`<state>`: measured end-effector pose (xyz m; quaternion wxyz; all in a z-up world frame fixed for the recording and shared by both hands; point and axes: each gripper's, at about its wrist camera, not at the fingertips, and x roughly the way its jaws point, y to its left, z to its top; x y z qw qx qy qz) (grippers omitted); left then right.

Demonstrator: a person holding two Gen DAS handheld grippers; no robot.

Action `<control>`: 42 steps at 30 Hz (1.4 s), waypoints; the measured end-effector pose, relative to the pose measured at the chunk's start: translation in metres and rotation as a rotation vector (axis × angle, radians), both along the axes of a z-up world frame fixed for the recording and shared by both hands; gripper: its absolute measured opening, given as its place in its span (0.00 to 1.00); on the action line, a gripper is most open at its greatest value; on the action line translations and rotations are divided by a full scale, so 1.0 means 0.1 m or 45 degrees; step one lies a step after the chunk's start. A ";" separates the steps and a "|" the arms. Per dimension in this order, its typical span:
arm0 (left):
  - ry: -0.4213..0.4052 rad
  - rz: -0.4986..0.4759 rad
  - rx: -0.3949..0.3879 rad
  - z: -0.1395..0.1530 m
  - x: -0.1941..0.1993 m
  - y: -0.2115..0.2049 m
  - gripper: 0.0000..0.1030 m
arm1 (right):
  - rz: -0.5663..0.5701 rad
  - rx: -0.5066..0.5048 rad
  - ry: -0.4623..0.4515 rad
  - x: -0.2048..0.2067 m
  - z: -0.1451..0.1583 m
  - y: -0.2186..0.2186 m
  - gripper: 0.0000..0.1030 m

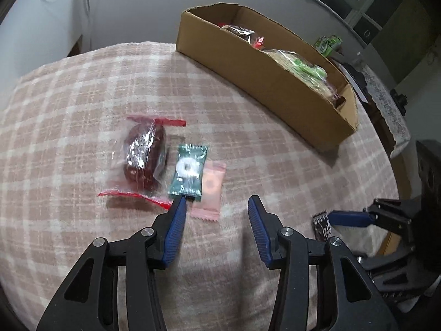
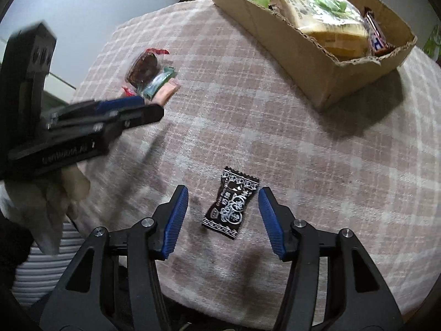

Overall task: Organize snacks
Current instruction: 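Close the left tool on the pink candy while the right tool grasps the black packet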

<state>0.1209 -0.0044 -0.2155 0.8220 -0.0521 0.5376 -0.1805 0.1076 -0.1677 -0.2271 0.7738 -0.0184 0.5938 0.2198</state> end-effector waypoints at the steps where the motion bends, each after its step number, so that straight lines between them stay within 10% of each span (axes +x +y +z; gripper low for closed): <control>1: -0.004 -0.003 0.012 0.00 0.02 -0.01 0.44 | 0.012 -0.011 -0.010 -0.02 0.00 0.00 0.54; 19: -0.071 -0.170 0.107 -0.02 -0.07 -0.36 0.29 | 0.086 -0.184 -0.115 -0.07 0.02 -0.03 0.26; 28: -0.003 0.059 -0.013 -0.02 0.19 -0.29 0.30 | 0.013 -0.094 -0.073 -0.04 0.03 -0.23 0.28; 42: -0.109 -0.043 0.167 -0.03 0.10 -0.46 0.18 | 0.064 -0.156 -0.134 -0.10 0.00 -0.12 0.28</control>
